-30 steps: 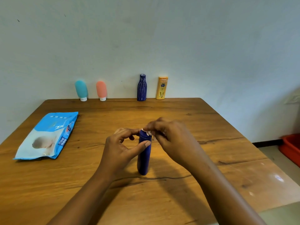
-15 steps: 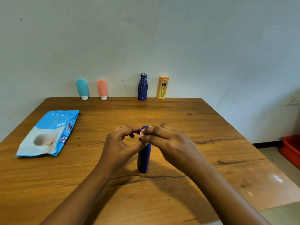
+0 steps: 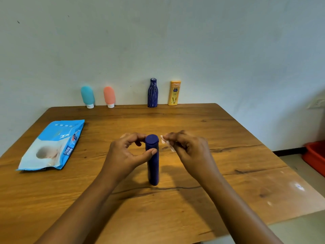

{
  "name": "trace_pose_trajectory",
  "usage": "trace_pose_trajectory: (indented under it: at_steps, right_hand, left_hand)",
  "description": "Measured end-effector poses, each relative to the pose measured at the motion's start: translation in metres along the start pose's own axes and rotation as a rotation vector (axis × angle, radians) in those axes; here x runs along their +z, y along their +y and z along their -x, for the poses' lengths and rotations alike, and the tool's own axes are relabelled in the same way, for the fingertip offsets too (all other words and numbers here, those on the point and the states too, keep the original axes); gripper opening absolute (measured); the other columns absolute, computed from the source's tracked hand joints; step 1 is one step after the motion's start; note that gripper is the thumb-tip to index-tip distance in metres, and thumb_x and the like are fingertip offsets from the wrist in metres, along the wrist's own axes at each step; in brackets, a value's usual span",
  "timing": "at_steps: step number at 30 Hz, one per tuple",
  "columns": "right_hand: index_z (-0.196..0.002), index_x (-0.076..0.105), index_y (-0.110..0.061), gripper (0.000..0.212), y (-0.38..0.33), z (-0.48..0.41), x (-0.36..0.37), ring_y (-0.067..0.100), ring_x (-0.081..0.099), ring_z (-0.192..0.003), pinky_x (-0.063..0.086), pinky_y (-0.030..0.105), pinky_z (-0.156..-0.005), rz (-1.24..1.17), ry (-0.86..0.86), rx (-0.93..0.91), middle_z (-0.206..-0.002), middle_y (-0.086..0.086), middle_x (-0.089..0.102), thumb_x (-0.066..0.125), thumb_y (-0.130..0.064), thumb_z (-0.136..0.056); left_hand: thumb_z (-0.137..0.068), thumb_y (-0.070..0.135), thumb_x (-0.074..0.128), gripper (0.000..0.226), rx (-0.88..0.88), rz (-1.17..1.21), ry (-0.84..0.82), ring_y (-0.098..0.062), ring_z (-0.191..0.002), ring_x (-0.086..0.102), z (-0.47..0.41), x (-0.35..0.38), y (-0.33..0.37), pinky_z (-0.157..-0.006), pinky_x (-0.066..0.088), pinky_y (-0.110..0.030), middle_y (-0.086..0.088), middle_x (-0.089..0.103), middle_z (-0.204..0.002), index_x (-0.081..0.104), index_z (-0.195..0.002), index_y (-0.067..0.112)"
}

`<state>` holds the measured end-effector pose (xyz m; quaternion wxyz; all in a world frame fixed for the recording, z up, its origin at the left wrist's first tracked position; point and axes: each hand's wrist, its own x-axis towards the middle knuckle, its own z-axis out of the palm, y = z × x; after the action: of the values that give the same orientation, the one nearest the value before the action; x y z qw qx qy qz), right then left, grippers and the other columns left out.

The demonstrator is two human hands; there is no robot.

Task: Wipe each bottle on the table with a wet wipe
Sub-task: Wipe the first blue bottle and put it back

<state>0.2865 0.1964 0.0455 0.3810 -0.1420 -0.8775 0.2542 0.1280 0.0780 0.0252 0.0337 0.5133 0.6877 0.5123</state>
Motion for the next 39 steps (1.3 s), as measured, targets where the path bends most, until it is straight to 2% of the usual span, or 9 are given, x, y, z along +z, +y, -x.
trace_pose_trajectory:
  at_steps: [6,11,14,17,21,27,31,34,39]
  right_hand:
    - [-0.108,0.067,-0.015,0.028,0.001,0.004,-0.001,-0.001,0.060,-0.099,0.048,0.013,-0.084,-0.160,0.139,0.057,-0.104,-0.005,0.067,0.061,0.001,-0.086]
    - [-0.103,0.070,-0.012,0.027,0.007,0.011,0.020,0.001,0.062,-0.095,0.048,0.015,-0.082,-0.225,0.183,0.090,-0.099,-0.002,0.069,0.062,0.005,-0.083]
    - [-0.102,0.070,-0.014,0.026,0.009,0.021,0.045,0.001,0.062,-0.093,0.047,0.014,-0.082,-0.210,0.118,0.129,-0.098,-0.002,0.069,0.063,0.002,-0.083]
    - [-0.103,0.070,-0.016,0.026,0.006,0.029,0.064,-0.003,0.060,-0.093,0.044,0.007,-0.080,-0.204,0.017,0.184,-0.099,-0.007,0.066,0.063,0.000,-0.085]
    - [-0.106,0.068,-0.021,0.027,0.004,0.032,0.072,-0.006,0.057,-0.097,0.043,0.006,-0.081,-0.179,-0.034,0.263,-0.104,-0.013,0.063,0.060,-0.004,-0.087]
    - [-0.108,0.068,-0.021,0.025,0.003,0.037,0.076,-0.005,0.056,-0.100,0.048,0.016,-0.086,-0.154,-0.019,0.278,-0.106,-0.011,0.064,0.058,-0.008,-0.089]
    - [-0.111,0.066,-0.018,0.026,0.003,0.038,0.079,-0.002,0.056,-0.100,0.049,0.020,-0.086,-0.131,0.038,0.251,-0.109,-0.008,0.062,0.057,-0.006,-0.089]
    - [-0.118,0.063,-0.017,0.032,-0.002,0.037,0.088,0.004,0.053,-0.107,0.048,0.024,-0.089,-0.020,0.028,0.151,-0.116,-0.005,0.058,0.059,-0.004,-0.088]
    - [-0.120,0.058,-0.006,0.034,-0.019,0.038,0.105,0.020,0.051,-0.112,0.050,0.029,-0.086,0.240,-0.211,-0.197,-0.121,0.009,0.058,0.062,-0.011,-0.087]
  left_hand:
    - [-0.059,0.051,0.065,0.044,-0.002,-0.061,-0.147,-0.002,-0.102,0.054,0.009,-0.044,-0.014,-0.080,0.044,-0.022,0.018,0.062,-0.107,0.060,-0.102,0.042]
    - [-0.066,0.028,0.066,0.043,0.010,-0.091,-0.163,0.004,-0.102,0.053,0.035,-0.052,-0.037,-0.078,0.044,-0.006,0.028,0.052,-0.113,0.059,-0.105,0.043]
    - [-0.072,0.008,0.072,0.048,-0.030,-0.101,-0.168,0.005,-0.107,0.053,0.045,-0.047,-0.056,-0.076,0.048,-0.009,0.029,0.050,-0.117,0.061,-0.105,0.042]
    - [-0.070,0.017,0.069,0.045,0.005,-0.145,-0.203,0.005,-0.107,0.054,0.047,-0.047,-0.067,-0.074,0.050,-0.013,0.029,0.049,-0.121,0.058,-0.107,0.040]
    - [-0.076,0.010,0.070,0.048,0.036,-0.230,-0.277,0.007,-0.114,0.048,0.049,-0.046,-0.074,-0.082,0.045,-0.007,0.030,0.046,-0.124,0.056,-0.108,0.042]
    - [-0.070,0.056,0.063,0.035,-0.013,-0.229,-0.283,0.012,-0.114,0.046,0.050,-0.043,-0.072,-0.084,0.039,-0.003,0.029,0.049,-0.122,0.059,-0.101,0.040]
    - [-0.070,0.034,0.080,0.040,-0.183,-0.181,-0.168,0.007,-0.095,0.058,0.050,-0.037,-0.067,-0.073,0.047,-0.009,0.027,0.055,-0.109,0.054,-0.100,0.038]
    - [-0.067,0.020,0.082,0.041,-0.311,-0.068,-0.098,0.001,-0.088,0.063,0.051,-0.034,-0.064,-0.067,0.049,-0.009,0.021,0.061,-0.102,0.061,-0.099,0.034]
    - [-0.066,0.004,0.081,0.034,-0.355,0.144,-0.045,-0.006,-0.083,0.069,0.053,-0.027,-0.059,-0.064,0.052,-0.012,0.005,0.072,-0.089,0.069,-0.093,0.021]
